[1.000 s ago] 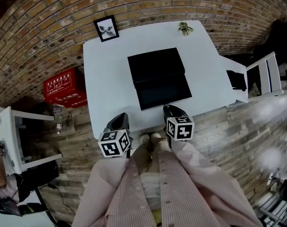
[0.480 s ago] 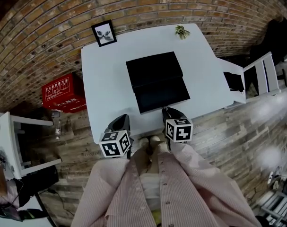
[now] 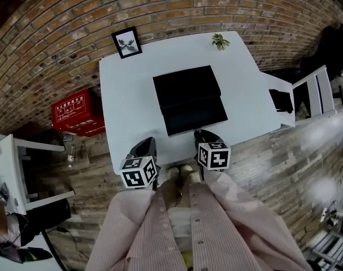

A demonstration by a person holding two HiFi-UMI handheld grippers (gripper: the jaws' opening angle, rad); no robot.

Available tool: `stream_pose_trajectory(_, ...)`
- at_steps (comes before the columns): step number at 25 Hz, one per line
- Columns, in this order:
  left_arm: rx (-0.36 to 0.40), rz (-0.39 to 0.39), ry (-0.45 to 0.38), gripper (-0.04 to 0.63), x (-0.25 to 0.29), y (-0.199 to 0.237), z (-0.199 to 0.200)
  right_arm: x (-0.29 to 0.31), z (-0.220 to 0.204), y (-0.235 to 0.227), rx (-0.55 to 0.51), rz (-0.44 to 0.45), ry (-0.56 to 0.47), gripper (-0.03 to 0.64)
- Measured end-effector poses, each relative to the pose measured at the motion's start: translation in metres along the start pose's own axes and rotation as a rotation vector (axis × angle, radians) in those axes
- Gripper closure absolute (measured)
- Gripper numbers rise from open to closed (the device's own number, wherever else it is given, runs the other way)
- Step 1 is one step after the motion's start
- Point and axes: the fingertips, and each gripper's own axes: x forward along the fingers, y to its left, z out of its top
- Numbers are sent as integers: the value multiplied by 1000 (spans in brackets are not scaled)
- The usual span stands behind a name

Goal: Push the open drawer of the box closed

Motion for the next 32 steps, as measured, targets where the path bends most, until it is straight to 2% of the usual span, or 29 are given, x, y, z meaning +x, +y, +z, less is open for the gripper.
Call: stream_pose_trajectory(32,-3,-3,-5,600,27,12,28,32,32,-1,1,12,1,547)
